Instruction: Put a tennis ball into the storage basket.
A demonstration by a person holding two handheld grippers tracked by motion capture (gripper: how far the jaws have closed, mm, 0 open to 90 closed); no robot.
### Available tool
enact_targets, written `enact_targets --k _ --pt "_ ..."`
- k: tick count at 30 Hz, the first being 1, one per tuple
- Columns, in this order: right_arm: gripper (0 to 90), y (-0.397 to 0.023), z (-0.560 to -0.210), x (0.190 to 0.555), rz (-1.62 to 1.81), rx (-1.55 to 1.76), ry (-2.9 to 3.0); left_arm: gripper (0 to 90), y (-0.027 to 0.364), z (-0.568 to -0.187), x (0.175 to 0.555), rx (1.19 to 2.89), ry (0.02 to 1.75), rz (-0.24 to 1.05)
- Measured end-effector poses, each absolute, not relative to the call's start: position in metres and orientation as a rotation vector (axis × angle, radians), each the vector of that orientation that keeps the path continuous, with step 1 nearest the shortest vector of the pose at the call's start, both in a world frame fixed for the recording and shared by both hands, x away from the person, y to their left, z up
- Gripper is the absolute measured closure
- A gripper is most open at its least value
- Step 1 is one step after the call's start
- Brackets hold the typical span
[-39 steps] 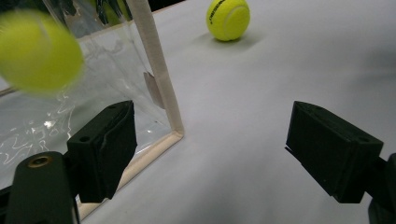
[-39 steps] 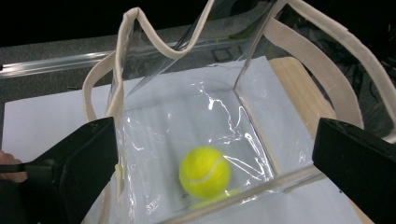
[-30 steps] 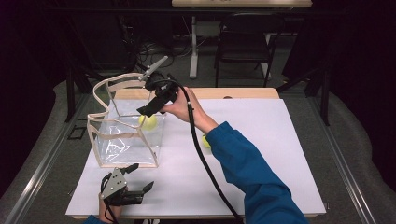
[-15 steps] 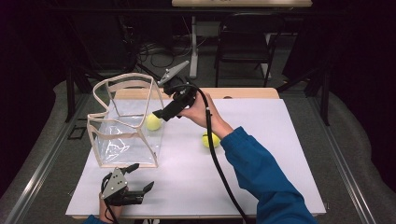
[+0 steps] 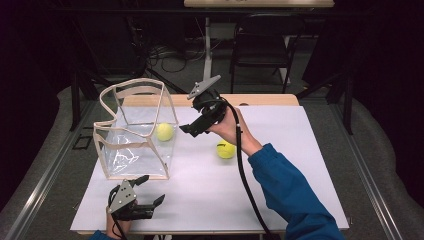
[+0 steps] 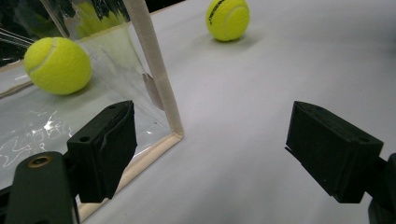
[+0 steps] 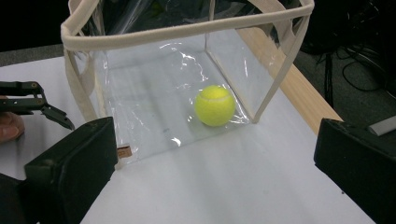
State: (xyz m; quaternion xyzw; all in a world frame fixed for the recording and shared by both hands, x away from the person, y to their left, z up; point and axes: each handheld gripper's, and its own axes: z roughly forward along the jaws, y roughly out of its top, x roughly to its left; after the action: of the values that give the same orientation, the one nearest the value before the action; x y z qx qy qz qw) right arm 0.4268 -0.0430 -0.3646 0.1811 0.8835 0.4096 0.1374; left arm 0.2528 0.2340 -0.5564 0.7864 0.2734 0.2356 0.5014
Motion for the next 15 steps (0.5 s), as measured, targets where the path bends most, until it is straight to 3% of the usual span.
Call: enact_targets --k 15 --pt "0.0 -0.067 -0.387 0.419 1.163 0.56 2.561 16.0 0.234 -0.557 0.253 1.899 0.665 0.569"
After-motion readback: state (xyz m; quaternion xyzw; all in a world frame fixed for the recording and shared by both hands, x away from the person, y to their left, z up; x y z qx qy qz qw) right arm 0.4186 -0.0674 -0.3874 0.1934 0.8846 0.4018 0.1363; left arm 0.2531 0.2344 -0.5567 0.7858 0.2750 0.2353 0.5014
